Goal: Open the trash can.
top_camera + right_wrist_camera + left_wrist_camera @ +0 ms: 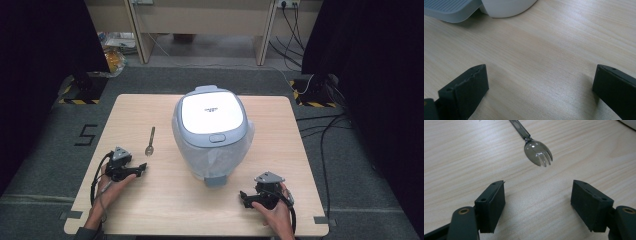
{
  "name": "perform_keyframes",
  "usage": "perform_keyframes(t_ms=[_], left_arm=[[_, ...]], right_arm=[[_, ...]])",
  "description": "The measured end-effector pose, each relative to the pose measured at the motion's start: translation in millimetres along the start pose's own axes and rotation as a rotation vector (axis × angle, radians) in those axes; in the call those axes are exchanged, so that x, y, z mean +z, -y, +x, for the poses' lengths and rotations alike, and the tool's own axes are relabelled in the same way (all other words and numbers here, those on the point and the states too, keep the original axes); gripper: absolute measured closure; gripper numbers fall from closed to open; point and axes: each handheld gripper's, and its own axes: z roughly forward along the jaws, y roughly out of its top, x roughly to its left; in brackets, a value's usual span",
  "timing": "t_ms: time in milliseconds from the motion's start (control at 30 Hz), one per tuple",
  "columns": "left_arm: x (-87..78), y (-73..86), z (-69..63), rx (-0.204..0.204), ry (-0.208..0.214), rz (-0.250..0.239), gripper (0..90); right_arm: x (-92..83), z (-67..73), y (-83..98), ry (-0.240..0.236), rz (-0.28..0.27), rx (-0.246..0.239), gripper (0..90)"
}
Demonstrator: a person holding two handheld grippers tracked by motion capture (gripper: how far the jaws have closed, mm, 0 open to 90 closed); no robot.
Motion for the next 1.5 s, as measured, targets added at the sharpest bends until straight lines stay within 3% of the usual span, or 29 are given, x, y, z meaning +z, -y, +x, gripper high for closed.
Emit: perform_keyframes(t_ms=[200,300,333,433,633,867,1233,1500], left_arm=[[0.1,0.0,0.0,0.0,-0.001,-0.001,26.7],[0.1,0.0,0.0,-0.001,-0.001,-0.001,26.7],[0.1,0.0,0.0,0.0,-0.001,0.0,26.7],[0.1,0.0,0.0,0.0,-0.001,-0.001,26.7],[0.1,0.0,0.0,0.0,-0.001,-0.001,26.7],[0.1,0.0,0.0,0.0,-0.001,-0.001,26.7],[0.1,0.0,0.0,0.0,-0.001,-0.001,26.7],[0.0,0.0,0.0,0.0,-0.001,0.0,26.7]], right_arm=[[-1.4,-0.8,0.5,0.017,-0.009,0.015,4.8],[-2.7,-1.0,1.0,0.016,-0.02,0.017,10.7],[-4.3,-0.9,1.8,0.014,-0.047,0.015,21.0],[-5.8,0.2,2.3,0.017,-0.048,0.015,25.1],[-15.2,11.8,-1.5,-0.025,-0.106,-0.042,46.4],[-23.1,21.5,-8.5,-0.034,-0.161,-0.095,59.5],[-16.3,51.8,-21.5,-0.116,-0.201,-0.16,66.9],[-7.1,61.9,-28.1,-0.138,-0.23,-0.145,69.5]])
